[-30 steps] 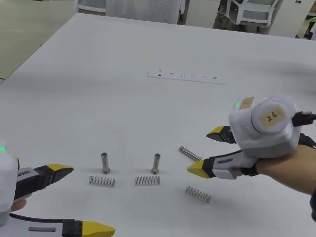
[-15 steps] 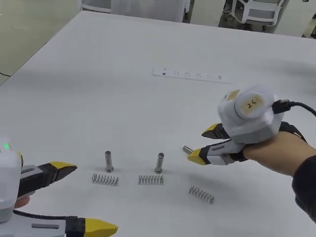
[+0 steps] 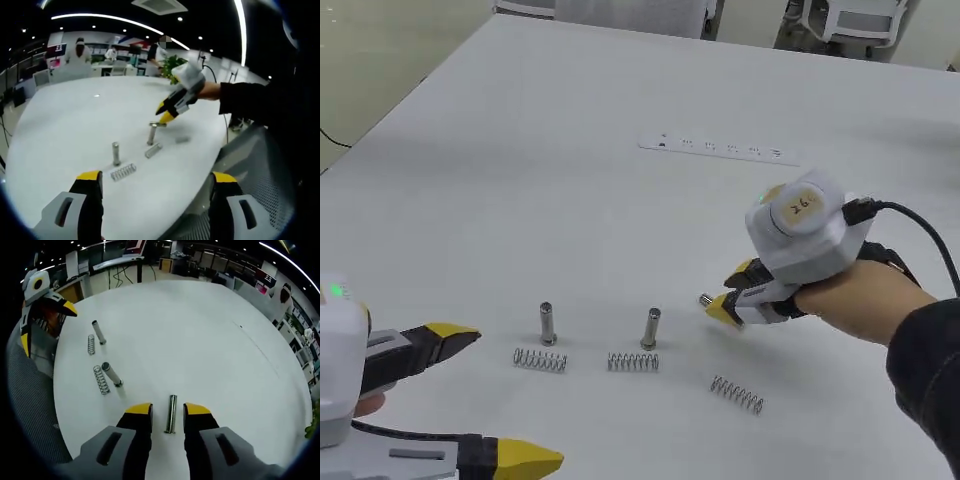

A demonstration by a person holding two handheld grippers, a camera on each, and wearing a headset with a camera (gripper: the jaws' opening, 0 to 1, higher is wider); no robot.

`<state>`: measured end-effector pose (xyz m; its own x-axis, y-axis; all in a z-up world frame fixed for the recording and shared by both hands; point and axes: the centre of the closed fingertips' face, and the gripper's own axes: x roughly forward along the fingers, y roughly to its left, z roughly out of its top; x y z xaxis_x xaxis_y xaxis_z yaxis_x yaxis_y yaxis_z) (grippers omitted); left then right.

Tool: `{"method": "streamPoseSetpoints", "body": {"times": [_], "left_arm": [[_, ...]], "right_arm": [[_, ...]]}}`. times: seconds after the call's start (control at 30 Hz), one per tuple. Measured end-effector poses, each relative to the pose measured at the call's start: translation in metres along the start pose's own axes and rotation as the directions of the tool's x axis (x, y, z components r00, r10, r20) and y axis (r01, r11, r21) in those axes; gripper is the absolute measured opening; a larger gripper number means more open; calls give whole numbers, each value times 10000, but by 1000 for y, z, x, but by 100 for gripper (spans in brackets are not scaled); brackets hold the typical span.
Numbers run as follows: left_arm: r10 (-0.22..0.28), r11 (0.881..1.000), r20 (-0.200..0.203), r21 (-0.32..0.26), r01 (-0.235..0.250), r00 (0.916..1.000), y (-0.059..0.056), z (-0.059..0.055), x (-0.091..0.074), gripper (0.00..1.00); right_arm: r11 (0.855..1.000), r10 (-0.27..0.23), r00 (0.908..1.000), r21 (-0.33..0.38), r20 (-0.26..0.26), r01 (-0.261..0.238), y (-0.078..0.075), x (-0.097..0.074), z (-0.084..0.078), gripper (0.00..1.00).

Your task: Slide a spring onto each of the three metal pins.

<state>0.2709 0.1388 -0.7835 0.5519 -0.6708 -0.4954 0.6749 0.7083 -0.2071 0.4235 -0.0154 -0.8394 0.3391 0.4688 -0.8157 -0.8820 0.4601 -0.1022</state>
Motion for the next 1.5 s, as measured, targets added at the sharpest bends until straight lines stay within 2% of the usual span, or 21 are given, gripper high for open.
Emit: {"method": "streamPoseSetpoints", "body": {"times": [0.27,0.8,1.2,1.43,1.5], "left_arm": [[19,10000,-65,-12,-19,10000,1,-1,0,85],[208,9998,-57,-72,-208,9998,5,-1,-1,84],[287,9995,-39,-119,-288,9996,6,-1,-2,83],[290,9995,-46,-120,-291,9996,7,-1,-1,82],[285,9995,-41,-121,-286,9996,6,-1,-1,82]], "right_arm": [[10000,-2,9995,-35,-326,1,-6,10,-3,14],[9996,252,9964,-128,-814,-263,-7,23,-4,7],[9990,420,9936,-103,-1050,-433,-8,30,-6,7],[9984,557,9920,171,-1129,-541,-9,30,-6,6],[9967,621,9923,587,-1071,-560,-9,30,-7,6]]}}
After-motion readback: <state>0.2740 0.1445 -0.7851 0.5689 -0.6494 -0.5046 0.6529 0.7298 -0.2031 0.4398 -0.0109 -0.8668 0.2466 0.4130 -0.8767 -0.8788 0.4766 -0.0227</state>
